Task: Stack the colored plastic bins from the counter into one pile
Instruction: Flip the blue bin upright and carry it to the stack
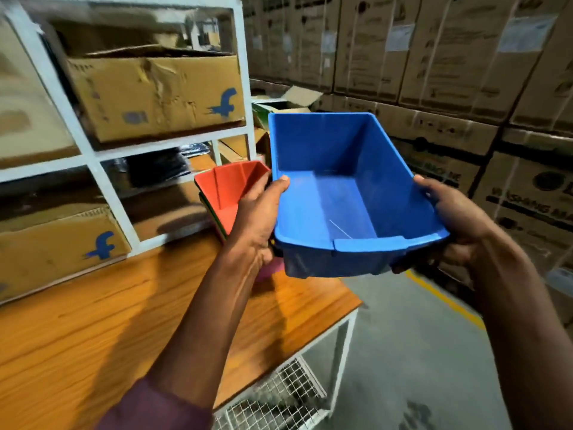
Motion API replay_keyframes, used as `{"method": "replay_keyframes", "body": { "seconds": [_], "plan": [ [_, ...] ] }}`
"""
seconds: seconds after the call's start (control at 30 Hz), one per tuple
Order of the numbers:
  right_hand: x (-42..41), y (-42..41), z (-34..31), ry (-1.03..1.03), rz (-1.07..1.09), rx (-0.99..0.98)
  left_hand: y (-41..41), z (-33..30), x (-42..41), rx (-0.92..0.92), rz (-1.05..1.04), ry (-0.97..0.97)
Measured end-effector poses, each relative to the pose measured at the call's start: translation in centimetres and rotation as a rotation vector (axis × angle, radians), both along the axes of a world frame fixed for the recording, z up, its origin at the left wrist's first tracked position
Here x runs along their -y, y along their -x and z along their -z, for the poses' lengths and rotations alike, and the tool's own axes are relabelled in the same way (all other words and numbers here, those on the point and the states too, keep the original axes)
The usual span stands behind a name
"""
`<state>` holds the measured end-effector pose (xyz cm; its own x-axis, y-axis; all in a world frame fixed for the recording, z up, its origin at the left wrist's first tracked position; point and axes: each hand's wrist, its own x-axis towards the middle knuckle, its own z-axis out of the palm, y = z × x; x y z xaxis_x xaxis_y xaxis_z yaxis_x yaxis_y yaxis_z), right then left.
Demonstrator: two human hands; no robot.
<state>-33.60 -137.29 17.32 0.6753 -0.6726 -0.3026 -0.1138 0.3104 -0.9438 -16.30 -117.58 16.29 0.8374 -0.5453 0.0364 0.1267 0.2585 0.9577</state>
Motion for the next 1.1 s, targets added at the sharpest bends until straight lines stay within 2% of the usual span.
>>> {"method": "replay_keyframes", "body": {
  "seconds": [0.17, 0.47, 0.67, 1.1],
  "plan": [
    [4.5, -6.5, -2.8, 0.042, -0.256, 0.018, -4.0, -3.1, 2.0, 0.010, -0.140, -0.003],
    [7.9, -17.0, -4.2, 0.060, -0.591, -0.006, -8.8, -5.2, 2.7, -0.121, -0.414, -0.146],
    [7.9, -22.4, -3.7, 0.046, -0.641, -0.024, -11.6, -5.4, 2.3, -0.167, -0.483, -0.246],
    [6.8, -28.5, -1.0, 0.058, -0.618, -0.201, -17.9, -1.9, 0.9, -0.200, -0.489, -0.247]
  ]
}}
